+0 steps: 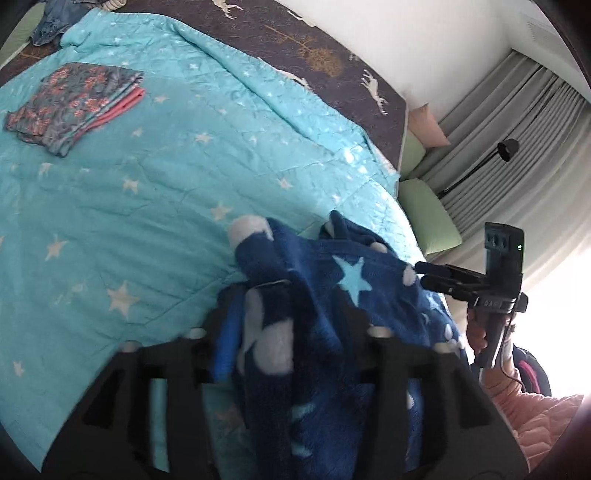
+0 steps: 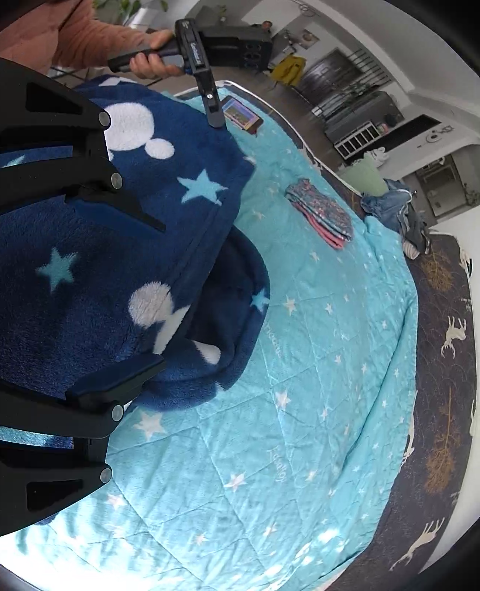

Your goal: Fold small clothes

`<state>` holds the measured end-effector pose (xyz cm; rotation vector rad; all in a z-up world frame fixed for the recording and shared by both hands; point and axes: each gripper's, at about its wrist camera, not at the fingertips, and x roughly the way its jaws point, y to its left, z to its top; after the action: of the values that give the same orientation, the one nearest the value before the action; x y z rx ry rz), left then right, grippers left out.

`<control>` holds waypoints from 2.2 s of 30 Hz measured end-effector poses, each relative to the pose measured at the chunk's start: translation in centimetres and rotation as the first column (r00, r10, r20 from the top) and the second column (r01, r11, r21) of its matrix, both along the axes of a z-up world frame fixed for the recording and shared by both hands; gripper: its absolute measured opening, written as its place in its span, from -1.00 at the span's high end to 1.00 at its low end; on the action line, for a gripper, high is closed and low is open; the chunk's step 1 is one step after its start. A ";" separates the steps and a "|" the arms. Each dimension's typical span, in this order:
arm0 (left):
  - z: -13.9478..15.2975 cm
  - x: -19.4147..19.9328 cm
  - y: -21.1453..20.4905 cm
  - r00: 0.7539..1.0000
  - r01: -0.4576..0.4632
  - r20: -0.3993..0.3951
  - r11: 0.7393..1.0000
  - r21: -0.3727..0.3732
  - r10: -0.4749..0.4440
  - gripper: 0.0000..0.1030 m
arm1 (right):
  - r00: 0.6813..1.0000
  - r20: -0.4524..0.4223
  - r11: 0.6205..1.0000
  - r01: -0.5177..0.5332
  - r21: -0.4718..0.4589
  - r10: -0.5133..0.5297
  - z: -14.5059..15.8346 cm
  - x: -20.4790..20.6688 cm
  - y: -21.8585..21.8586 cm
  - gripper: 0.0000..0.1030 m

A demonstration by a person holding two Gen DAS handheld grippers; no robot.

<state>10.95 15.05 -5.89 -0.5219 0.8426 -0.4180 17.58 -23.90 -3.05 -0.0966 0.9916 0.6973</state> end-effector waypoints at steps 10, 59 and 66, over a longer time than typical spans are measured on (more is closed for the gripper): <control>-1.4 3.8 -2.0 0.997 0.051 -0.068 0.997 0.062 -0.047 0.61 | 0.998 -0.012 0.998 -0.070 -0.008 0.070 -0.4 1.8 0.7 -0.28; 10.2 -0.4 -6.7 0.740 0.545 0.356 0.819 0.178 -0.570 0.56 | 0.943 0.129 0.912 -0.331 0.241 0.308 6.6 0.3 -3.4 -0.42; 1.0 4.8 -4.0 0.938 0.335 -0.030 0.879 0.340 -0.346 0.56 | 0.979 0.061 0.976 -0.198 0.086 0.193 3.1 -0.6 -4.5 -0.42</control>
<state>15.71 11.03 -4.93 -0.0406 0.9557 -0.5877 17.00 -28.41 0.05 -0.1327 0.9058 0.9153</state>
